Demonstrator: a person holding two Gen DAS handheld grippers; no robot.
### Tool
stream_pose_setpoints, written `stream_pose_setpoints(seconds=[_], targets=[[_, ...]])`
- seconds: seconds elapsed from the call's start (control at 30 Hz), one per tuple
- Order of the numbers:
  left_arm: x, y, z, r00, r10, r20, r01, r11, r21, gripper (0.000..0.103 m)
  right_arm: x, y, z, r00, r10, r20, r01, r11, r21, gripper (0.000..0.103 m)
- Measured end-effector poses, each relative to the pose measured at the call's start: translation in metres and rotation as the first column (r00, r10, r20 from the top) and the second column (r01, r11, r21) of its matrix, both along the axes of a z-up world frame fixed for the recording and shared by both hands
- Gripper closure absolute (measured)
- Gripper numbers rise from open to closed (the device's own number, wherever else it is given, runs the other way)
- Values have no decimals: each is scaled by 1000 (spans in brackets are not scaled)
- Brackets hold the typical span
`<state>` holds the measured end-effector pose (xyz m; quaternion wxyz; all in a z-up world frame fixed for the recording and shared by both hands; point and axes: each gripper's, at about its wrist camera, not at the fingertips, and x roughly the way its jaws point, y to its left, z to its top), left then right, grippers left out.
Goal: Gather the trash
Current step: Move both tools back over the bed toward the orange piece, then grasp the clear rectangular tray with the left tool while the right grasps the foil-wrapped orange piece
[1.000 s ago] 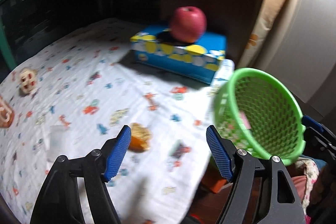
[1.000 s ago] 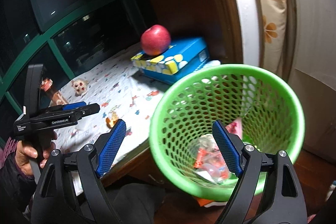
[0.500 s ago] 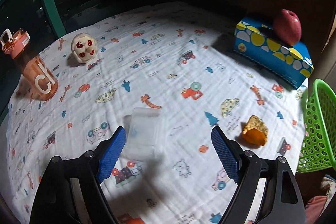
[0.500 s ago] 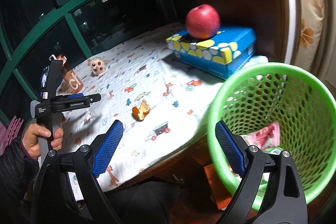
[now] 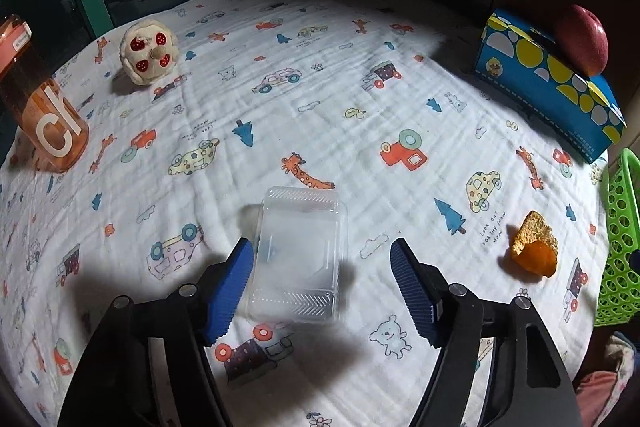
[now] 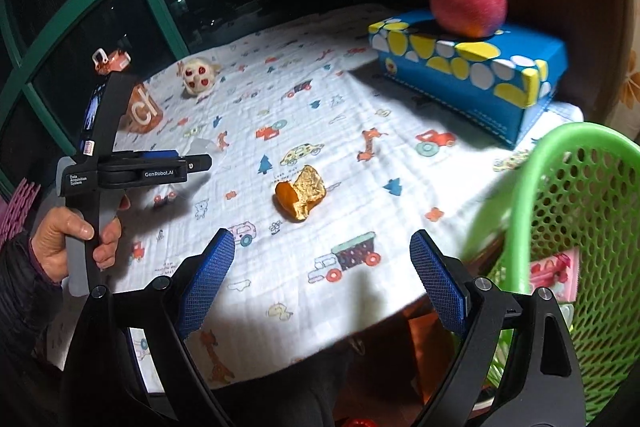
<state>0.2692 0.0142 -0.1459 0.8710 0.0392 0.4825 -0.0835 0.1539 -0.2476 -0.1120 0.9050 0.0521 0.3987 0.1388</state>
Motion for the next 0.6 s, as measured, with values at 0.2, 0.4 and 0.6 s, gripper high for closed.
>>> stream_pose_setpoints(seconds=[0.2, 0.4, 0.6], targets=[[3, 5, -7, 1000, -11, -6, 11, 1000, -1, 53, 25, 18, -13, 999, 34, -27, -35, 999, -36, 18], [7, 14, -14, 1000, -6, -29, 6, 1000, -29, 57, 49, 36, -29, 996, 64, -62, -68, 995, -77, 28], [9, 15, -15, 999, -19, -29, 18, 999, -42, 57, 67, 45, -41, 994, 64, -89, -74, 991, -110, 37]])
